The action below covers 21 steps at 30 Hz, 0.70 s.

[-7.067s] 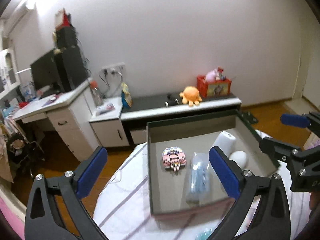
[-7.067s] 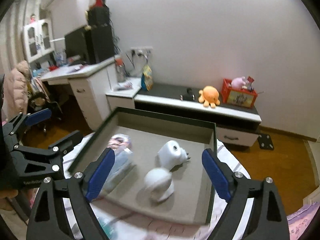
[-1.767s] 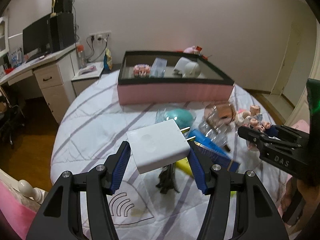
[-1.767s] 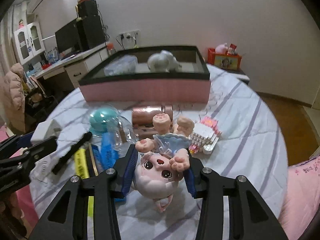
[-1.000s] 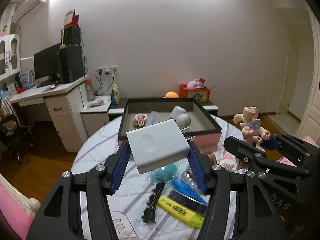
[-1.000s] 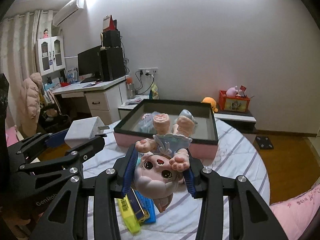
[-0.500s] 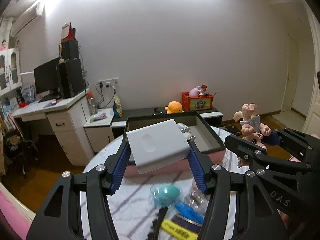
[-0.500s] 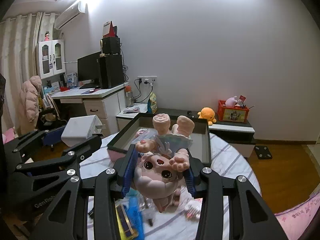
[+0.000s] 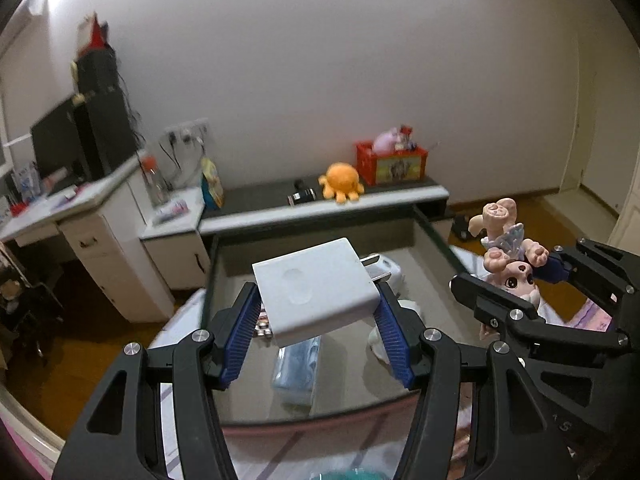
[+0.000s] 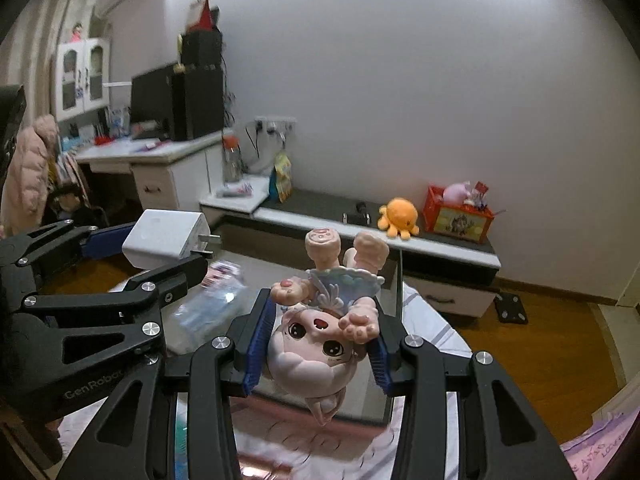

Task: Organize rigid objects
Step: 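Lift charger with left tool while right tool lifts doll, carrying both over box, then open both tools to drop charger and doll into the pink box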

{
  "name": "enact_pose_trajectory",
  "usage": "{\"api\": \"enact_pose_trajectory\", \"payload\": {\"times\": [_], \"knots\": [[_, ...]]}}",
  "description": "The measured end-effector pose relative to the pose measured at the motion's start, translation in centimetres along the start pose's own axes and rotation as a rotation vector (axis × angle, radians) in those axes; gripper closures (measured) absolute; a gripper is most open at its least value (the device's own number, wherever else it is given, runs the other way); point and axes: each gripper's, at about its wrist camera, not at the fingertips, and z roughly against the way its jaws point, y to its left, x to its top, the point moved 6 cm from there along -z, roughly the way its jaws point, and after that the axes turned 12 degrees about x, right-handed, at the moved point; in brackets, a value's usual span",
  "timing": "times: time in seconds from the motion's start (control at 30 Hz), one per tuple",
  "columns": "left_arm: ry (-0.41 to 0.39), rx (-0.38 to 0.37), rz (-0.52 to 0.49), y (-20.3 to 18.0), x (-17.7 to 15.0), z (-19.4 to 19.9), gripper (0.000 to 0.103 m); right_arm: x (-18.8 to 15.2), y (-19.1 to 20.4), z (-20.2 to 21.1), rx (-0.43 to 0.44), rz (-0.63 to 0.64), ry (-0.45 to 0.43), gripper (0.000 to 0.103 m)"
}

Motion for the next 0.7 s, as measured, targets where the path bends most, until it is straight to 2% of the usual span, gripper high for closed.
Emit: {"api": "enact_pose_trajectory", "payload": {"times": [0.23, 0.37, 0.47, 0.57, 0.7], "knots": [[0.125, -0.025, -0.056, -2.4, -1.9, -6.2, 0.044, -2.1, -3.2, -5.5, -0.023, -0.023, 0.133, 0.059], [0.106, -0.002, -0.087, -3.2, -1.6, -6.9, 0.045, -3.0, -4.2, -7.2, -0.04, -0.018, 0.184, 0.059], [0.105, -0.01, -0.098, -3.7, -1.4, -7.1, 0.038, -3.4, -4.9, -8.3, -0.047, -0.026, 0.211, 0.059], [0.096, -0.004, -0.116, -3.7, -1.2, -7.4, 0.036, -3.7, -5.2, -8.5, -0.06, -0.02, 0.211, 0.059], [0.097, -0.004, -0.089, -3.1, -1.3, -6.7, 0.021, -3.4, -5.1, -8.0, -0.056, -0.03, 0.191, 0.056]]}}
